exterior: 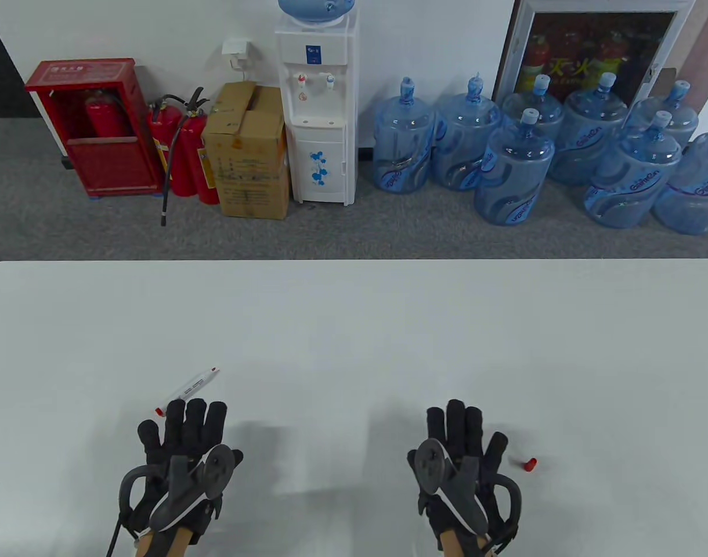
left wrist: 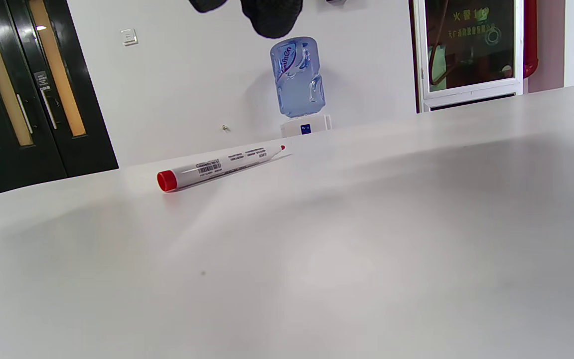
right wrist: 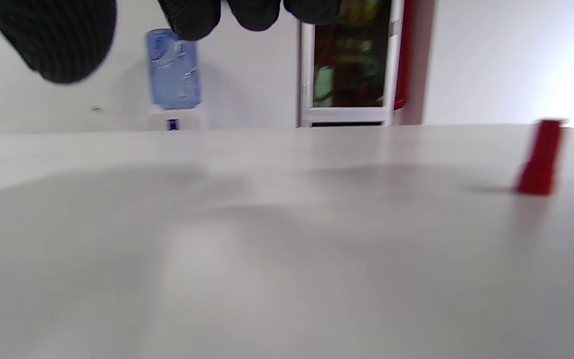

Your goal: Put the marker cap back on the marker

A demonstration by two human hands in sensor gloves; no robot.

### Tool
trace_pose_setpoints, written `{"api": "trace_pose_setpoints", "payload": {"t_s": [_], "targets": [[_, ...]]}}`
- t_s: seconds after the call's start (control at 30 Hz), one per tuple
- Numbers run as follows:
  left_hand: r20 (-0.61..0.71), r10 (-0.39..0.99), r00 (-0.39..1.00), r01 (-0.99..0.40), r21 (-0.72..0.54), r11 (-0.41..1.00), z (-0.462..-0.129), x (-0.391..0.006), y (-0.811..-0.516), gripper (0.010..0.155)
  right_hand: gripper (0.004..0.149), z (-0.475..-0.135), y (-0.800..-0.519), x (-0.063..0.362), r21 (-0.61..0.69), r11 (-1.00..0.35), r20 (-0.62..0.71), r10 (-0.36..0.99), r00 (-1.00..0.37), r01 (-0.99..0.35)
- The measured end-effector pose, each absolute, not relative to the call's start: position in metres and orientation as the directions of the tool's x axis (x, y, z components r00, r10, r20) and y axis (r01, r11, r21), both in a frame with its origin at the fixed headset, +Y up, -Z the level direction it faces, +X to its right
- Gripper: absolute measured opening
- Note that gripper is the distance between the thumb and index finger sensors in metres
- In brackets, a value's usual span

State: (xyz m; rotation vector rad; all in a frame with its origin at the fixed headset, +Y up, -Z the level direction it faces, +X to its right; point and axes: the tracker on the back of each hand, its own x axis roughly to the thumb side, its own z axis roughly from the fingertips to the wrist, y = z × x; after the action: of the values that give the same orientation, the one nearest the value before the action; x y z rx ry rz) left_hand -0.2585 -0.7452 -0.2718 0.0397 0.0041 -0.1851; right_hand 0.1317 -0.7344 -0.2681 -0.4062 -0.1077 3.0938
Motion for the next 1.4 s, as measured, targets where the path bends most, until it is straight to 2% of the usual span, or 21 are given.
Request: {"api": "trace_pose_setpoints", "payload": {"t_s": [0.13,0.2,0.37,0.57,0.8,0.9,1.07,1.27,1.4], "targets": [[0.001,-0.188,0.982,0.188,0.048,0.981,-0.272,-0.255,-0.745,0.083,0.077,-0.283,-0.718,0.183,-0.049,-0.999,-0.425,0.028,-0.905,-0.008],[0.006,-0.197,0.980,0.196,0.043,0.980,-0.273,-0.252,-0.745,0.082,0.076,-0.287,-0.712,0.205,-0.022,-0.999,-0.471,-0.025,-0.882,0.040],[0.005,-0.200,0.980,0.199,0.043,0.979,-0.274,-0.252,-0.745,0.082,0.073,-0.289,-0.724,0.232,0.027,-1.000,-0.529,-0.021,-0.849,0.008],[0.003,-0.204,0.979,0.204,0.032,0.978,-0.273,-0.251,-0.743,0.082,0.072,-0.289,-0.747,0.239,0.119,-0.991,-0.569,-0.112,-0.815,0.054],[-0.002,-0.221,0.975,0.221,0.030,0.975,-0.273,-0.251,-0.743,0.082,0.069,-0.285,-0.750,0.242,0.150,-0.979,-0.565,-0.197,-0.801,0.135],[-0.005,-0.239,0.971,0.239,0.027,0.971,-0.272,-0.251,-0.742,0.082,0.064,-0.285,-0.752,0.242,0.132,-0.985,-0.567,-0.166,-0.807,0.109],[-0.009,-0.241,0.970,0.241,0.029,0.970,-0.272,-0.251,-0.740,0.082,0.055,-0.287,-0.752,0.236,0.089,-0.981,-0.537,-0.191,-0.822,0.170],[-0.007,-0.238,0.971,0.238,0.027,0.971,-0.272,-0.251,-0.742,0.082,0.045,-0.287,-0.754,0.235,0.060,-0.989,-0.524,-0.147,-0.839,0.135],[-0.009,-0.236,0.972,0.237,0.022,0.971,-0.273,-0.251,-0.742,0.082,0.047,-0.283,-0.745,0.226,-0.010,-1.000,-0.508,0.007,-0.861,-0.002]]}}
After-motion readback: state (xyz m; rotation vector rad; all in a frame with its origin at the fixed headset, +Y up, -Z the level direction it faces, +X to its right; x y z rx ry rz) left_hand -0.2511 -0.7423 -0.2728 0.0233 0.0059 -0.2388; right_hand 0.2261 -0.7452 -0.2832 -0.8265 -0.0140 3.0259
